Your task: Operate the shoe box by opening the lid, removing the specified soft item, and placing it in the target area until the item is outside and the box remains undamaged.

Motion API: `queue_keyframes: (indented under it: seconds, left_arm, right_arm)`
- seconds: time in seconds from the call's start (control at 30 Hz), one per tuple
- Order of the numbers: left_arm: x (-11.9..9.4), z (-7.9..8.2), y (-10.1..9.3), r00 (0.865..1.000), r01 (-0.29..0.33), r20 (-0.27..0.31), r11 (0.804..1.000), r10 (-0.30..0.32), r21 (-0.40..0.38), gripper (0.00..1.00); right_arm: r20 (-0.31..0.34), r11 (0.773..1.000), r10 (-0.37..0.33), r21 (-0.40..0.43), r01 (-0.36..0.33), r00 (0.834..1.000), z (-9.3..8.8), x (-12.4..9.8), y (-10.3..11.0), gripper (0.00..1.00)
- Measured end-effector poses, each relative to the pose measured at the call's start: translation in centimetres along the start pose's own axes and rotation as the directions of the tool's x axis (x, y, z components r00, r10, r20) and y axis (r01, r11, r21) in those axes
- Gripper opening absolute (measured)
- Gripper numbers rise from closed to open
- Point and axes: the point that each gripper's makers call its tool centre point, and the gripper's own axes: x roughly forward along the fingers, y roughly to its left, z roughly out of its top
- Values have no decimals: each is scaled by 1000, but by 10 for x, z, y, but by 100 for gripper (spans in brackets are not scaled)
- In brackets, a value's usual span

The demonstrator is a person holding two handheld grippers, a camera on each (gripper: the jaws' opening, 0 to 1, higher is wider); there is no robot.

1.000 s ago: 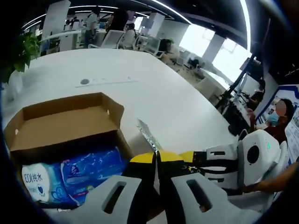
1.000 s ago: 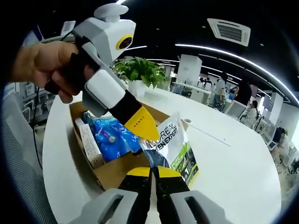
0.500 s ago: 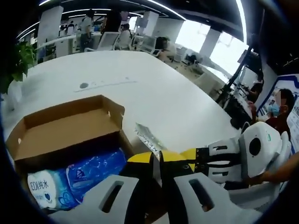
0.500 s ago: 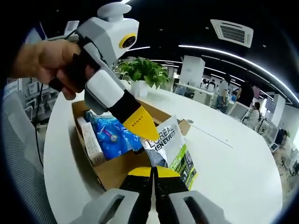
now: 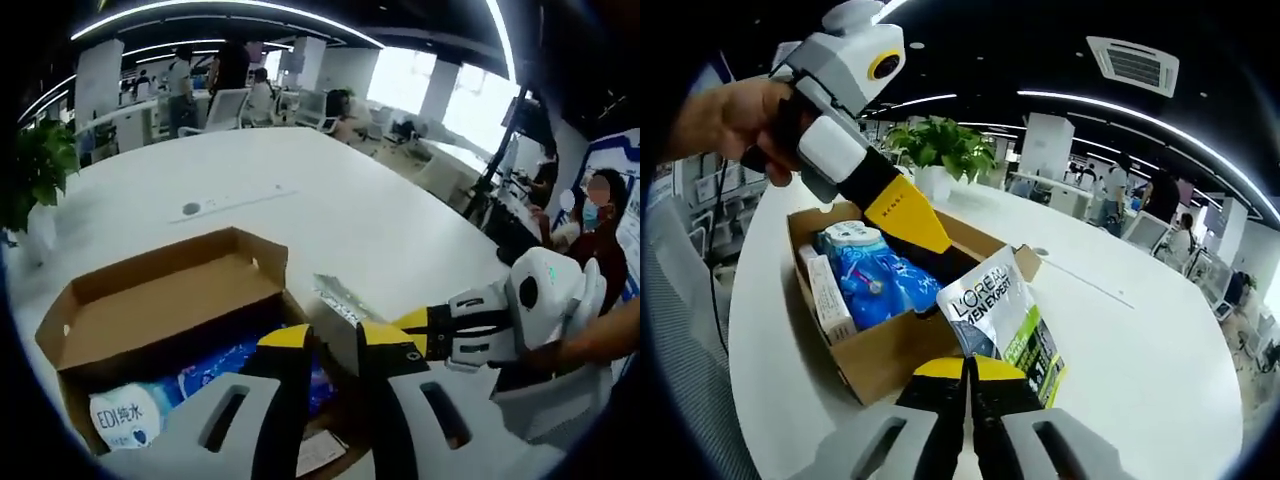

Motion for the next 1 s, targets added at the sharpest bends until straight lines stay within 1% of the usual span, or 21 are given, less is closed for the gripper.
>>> queue_keyframes:
  seconds: [0.1,0.4,0.53,0.6,0.87,1.0]
  left_arm:
    - [-5,0,5,1000,4,11,1000,-3,-10,20]
    - [-20,-8,24,999,-31,10,999,31,-9,21]
    - [-28,-9,32,999,-43,23,999,43,-12,22]
    - [-32,-8,34,999,-34,41,999,34,-19,22]
    - [-41,-14,48,998,-51,45,998,52,-32,23]
    - [-45,-18,52,997,-59,42,998,60,-33,23]
  right_arm:
    - [-7,1000,0,-3,-1,1000,-3,0,0,0]
    - [-29,1000,-8,1,8,1000,-10,3,-4,0]
    - [-40,1000,-8,-1,8,999,-14,4,-4,0]
    - [-46,1000,-7,-4,7,999,-15,6,-3,0]
    - [-81,1000,-7,9,8,997,-26,11,-4,0]
    - [-99,1000,-12,25,14,995,-31,14,-5,0]
